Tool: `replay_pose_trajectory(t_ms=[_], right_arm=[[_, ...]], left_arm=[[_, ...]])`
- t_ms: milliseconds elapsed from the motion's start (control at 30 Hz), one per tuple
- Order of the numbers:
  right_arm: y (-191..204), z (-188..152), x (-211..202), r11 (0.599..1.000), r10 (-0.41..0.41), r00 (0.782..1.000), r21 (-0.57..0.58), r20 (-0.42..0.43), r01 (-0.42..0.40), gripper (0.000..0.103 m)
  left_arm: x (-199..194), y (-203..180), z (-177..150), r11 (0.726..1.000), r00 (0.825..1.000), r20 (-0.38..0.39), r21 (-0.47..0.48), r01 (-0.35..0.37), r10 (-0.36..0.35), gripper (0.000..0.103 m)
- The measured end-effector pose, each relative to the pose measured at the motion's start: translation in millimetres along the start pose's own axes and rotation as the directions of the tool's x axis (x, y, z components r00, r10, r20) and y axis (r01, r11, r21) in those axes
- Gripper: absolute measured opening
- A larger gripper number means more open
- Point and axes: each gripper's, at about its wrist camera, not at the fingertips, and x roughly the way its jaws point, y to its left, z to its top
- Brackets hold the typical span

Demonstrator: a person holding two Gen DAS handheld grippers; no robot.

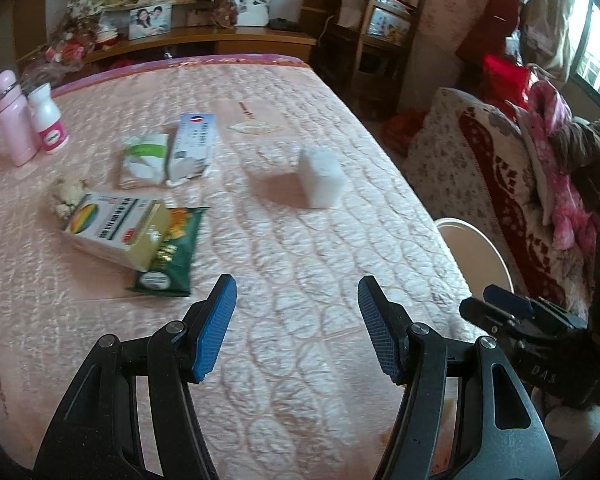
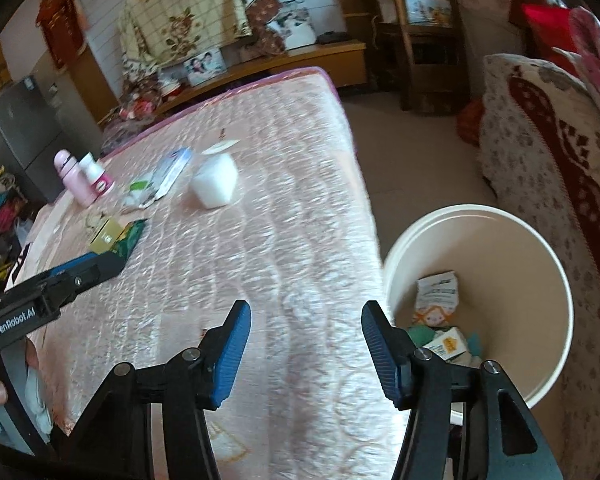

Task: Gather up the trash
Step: 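Lower both tools toward the rainbow medicine box and green cracker wrapper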

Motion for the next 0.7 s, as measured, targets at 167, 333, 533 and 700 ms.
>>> replay_pose_trajectory(t_ms=[167,333,533,700], right_arm=[[14.3,0.9,8.3,1.0,0.014,1.0,-0.027,-0.018,-0.014,0.056],[19.5,3.1,11.4,0.999,0.022,0.999,-0.031,-0.025,-0.022,0.056],[23.1,5.5,13.0,0.999,0.028,0.999,-0.033,-0.03,-0.029,0.056],[24.2,7.6,13.8,0.999,0.032,0.999,-0.029,-0.034,-0.033,0.056]], left_arm=[[-1.4,14.9,5.9,1.0,1.0,0.008,-0.016,-0.023,0.023,0.062],[3.4,26.2,16.3,0.999,0.999,0.006,-0.021,-0.044,0.044,0.062],[11.8,34.0,42.1,0.999,0.999,0.036,-0.04,0.014,-0.013,0.062],[29.2,38.7,70.8,0.998,0.998,0.052,-0.043,0.047,-0.045,0.062]])
